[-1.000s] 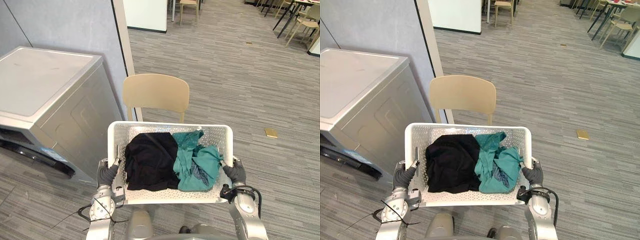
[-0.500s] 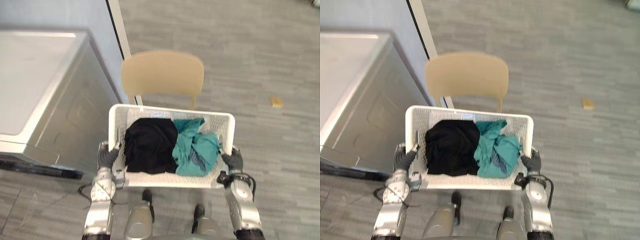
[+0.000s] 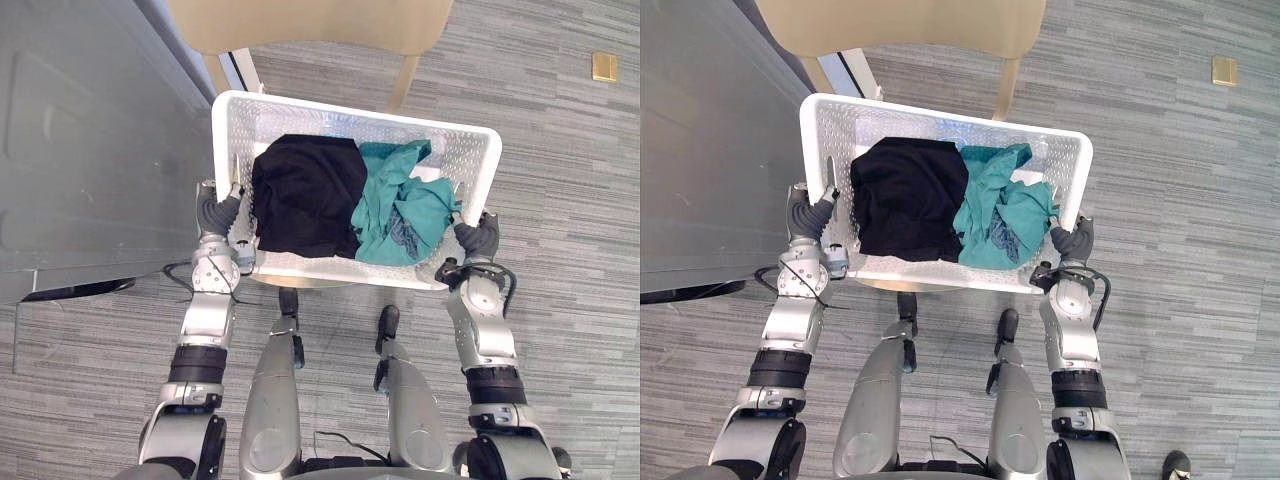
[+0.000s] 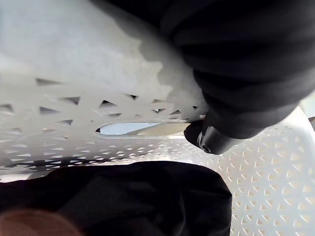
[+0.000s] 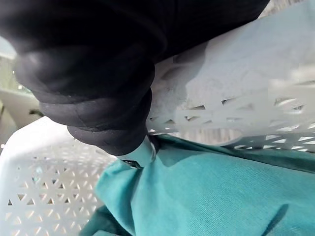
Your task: Pick up the laundry basket with both hands and put the clothes into the washing machine.
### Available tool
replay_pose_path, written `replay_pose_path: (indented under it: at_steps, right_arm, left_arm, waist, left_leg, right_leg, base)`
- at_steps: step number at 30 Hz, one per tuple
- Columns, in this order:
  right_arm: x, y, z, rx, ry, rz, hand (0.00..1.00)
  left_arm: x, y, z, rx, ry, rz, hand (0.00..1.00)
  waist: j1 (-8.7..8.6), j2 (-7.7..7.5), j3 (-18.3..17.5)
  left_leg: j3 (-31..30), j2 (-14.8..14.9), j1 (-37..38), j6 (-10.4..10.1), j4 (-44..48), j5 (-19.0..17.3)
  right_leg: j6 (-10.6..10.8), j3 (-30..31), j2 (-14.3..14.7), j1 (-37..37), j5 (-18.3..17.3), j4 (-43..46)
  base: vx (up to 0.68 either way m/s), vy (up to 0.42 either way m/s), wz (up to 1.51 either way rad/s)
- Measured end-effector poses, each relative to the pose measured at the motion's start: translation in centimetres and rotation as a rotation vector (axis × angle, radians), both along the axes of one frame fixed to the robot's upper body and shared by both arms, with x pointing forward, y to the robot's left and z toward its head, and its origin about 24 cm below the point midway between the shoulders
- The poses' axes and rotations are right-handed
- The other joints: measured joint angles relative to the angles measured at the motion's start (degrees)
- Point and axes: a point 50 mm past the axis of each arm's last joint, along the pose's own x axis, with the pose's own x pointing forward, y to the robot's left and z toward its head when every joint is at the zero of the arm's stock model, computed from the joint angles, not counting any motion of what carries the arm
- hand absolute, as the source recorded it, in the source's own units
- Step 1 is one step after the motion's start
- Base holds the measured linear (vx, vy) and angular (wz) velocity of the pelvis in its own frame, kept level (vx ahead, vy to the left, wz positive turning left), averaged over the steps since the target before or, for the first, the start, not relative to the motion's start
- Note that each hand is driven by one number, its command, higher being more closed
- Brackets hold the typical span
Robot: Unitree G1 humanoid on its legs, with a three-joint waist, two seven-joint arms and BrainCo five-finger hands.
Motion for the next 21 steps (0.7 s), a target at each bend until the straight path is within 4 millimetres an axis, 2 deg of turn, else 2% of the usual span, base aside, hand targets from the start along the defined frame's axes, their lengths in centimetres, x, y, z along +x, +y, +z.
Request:
replay_pose_path:
  at_steps: [4, 5, 6, 7, 12, 17, 21]
  right_arm:
    - [0.5, 0.0, -0.5, -0.009, 0.024, 0.011, 1.0]
    - [0.7, -0.1, -0.6, -0.008, 0.034, 0.014, 0.0]
    - [0.7, 0.0, -0.7, -0.002, 0.036, 0.015, 0.0]
    - [0.9, 0.0, -0.9, 0.01, 0.045, 0.016, 0.0]
    - [0.9, 0.0, -1.6, 0.019, 0.077, 0.022, 0.0]
    - [0.9, 0.0, -2.9, 0.027, 0.133, 0.04, 0.0]
    - [0.9, 0.1, -3.2, 0.032, 0.151, 0.048, 0.0]
  left_arm:
    - [0.6, 0.1, -0.2, 0.001, 0.034, 0.007, 1.0]
    - [0.7, 0.1, -0.3, 0.0, 0.047, 0.009, 1.0]
    - [0.8, 0.1, -0.4, 0.0, 0.053, 0.01, 1.0]
    - [0.9, 0.1, -0.5, -0.001, 0.067, 0.013, 0.0]
    - [0.9, 0.7, -1.2, -0.033, 0.118, 0.042, 0.0]
    - [0.5, 1.7, -1.8, -0.07, 0.134, 0.079, 0.0]
    - [0.3, 2.6, -1.6, -0.094, 0.119, 0.127, 0.0]
  waist:
    - [-0.04, -0.11, 0.5]
    - [-0.02, -0.13, 0.7]
    - [0.05, -0.12, 0.9]
    - [0.17, -0.12, 1.2]
    - [1.57, -0.19, 1.3]
    - [1.61, -0.34, 1.4]
    - [1.59, -0.88, 1.6]
  left_leg:
    - [-1.0, 0.2, -0.7, -1.0, -1.4, 1.1]
    - [-1.4, 0.2, -0.7, -0.8, -2.1, 1.7]
    - [-1.6, 0.2, -0.7, -0.8, -2.4, 2.0]
    - [-2.0, 0.3, -0.7, -1.1, -3.0, 2.5]
    - [-2.1, 0.9, 0.1, -1.5, -4.7, 3.7]
    - [-2.6, 1.1, 1.2, -1.8, -7.1, 4.9]
    - [-2.6, 1.2, 1.7, -1.5, -8.7, 6.0]
  right_leg:
    - [-0.1, -0.9, 0.7, -0.7, -0.1, 0.0]
    - [-0.3, -1.3, 0.7, -0.7, -0.2, 0.0]
    - [-0.4, -1.5, 0.8, -0.7, -0.2, 0.1]
    - [-0.7, -1.8, 1.0, -0.7, -0.4, 0.1]
    - [-1.4, -1.7, 1.6, -1.4, -0.8, 1.3]
    - [-1.7, -2.2, 1.9, -1.4, -1.1, 2.0]
    - [-1.7, -2.5, 2.0, -1.4, -1.1, 2.0]
  base:
    - [0.02, -0.04, 0.12]
    - [-0.01, -0.029, 0.13]
    - [-0.02, -0.031, 0.18]
    - [-0.02, -0.021, 0.11]
    - [-0.05, -0.026, -0.01]
    - [-0.05, -0.024, 0.04]
    - [-0.02, -0.01, 0.04]
